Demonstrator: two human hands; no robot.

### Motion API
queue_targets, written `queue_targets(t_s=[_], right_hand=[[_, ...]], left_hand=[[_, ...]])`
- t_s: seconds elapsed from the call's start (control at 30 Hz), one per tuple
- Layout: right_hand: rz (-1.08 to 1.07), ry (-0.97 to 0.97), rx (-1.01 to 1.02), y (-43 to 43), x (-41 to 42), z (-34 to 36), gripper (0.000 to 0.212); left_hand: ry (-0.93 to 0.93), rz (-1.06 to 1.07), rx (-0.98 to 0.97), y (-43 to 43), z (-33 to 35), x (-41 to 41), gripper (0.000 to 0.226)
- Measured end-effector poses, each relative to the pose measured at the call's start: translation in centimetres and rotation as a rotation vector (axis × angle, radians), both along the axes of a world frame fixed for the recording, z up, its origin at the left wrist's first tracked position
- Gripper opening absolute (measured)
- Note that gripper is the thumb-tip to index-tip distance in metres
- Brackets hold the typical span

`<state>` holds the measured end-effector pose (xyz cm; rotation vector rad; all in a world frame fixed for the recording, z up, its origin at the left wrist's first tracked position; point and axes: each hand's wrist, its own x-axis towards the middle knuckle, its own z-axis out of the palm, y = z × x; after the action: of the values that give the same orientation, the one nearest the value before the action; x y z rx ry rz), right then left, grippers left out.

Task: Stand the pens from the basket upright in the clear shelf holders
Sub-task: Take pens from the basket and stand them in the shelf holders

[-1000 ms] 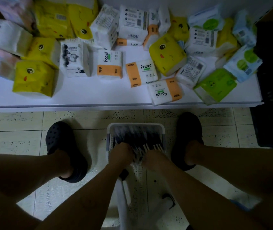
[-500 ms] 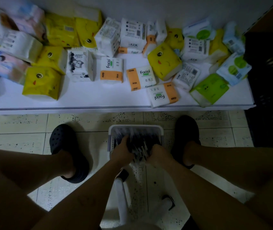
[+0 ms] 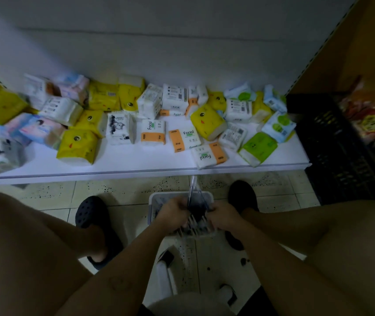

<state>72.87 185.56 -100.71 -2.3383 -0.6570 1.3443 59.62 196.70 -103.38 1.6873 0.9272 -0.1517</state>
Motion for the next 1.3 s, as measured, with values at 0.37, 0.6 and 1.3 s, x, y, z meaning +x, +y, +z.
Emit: queue_targets(t_s=[0.37,0.6,1.3], right_hand=[[-0.163,-0.138,0.569,2.7,-2.1,7.0,0.016],[-0.054,-0.31,0.868,6.9,-2.2,16.4,0.012],[0.258,-0.47,1.255,19.4,-3.5,44.2,0.006]], left_hand=[[-0.307,0.282,0.206,2.6,11.4,-2.5,0.015],[-0.463,0.261,0.445,5.9,21.3,-2.9,0.018],[-0.78,0.408,0.866,15.7,47.5,-5.7,0.026]])
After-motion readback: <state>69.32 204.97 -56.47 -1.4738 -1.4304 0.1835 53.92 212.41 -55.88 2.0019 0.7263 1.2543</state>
